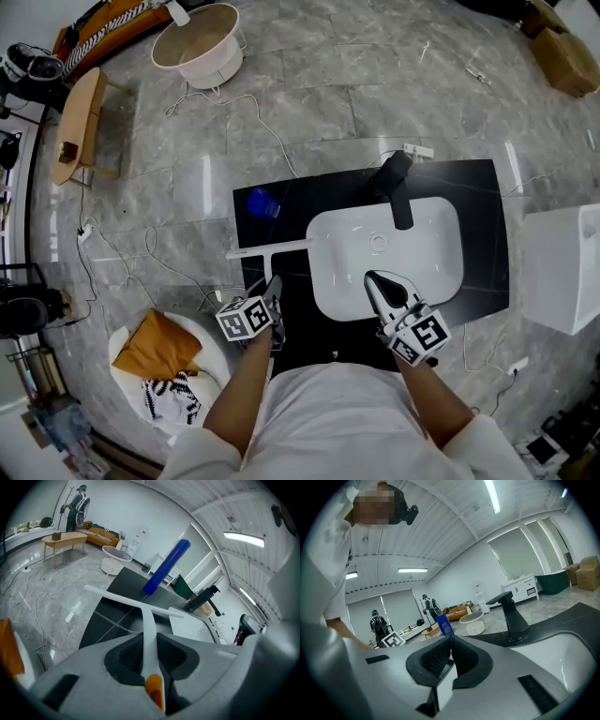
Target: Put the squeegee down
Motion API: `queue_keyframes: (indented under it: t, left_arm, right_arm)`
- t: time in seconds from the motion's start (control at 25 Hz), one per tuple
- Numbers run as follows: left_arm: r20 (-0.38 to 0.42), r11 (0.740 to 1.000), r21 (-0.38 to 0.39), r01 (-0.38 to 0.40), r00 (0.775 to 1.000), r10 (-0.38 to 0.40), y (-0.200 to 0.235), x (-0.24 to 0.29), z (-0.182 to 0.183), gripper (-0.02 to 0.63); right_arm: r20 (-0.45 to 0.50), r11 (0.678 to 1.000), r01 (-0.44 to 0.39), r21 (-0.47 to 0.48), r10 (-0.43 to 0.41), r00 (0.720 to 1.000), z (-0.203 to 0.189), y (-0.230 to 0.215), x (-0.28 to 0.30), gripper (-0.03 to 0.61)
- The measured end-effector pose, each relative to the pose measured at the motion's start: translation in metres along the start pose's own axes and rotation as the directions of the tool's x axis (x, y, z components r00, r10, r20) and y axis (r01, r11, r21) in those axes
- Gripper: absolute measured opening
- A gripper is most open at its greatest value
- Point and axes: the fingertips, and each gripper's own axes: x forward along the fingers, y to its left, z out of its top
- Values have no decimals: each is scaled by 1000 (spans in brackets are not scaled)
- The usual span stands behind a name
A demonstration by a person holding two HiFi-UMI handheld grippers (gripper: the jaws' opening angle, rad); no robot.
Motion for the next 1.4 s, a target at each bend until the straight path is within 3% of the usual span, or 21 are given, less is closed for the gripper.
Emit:
queue_keyframes:
  t: [0.8,0.92,1.2,1.4]
  left_arm:
    - [-55,999,35,-22,998,24,0,10,-10,81]
    - [-55,999,37,-11,998,13,-4,8,-10,112]
    - [-28,998,63,-15,999,17,-4,-13,0,137]
    - [36,990,140,-1,999,-4,-21,-48,24,137]
  right_arm:
    - [-7,1000,-4,24,4,1000,-6,0,2,15]
    - [-8,1000,-8,19,8,1000,-4,2,3,15]
    - [-4,1000,-26,2,26,1000,4,10,5,15]
    - [18,999,-40,-27,41,999,25,15,6,15]
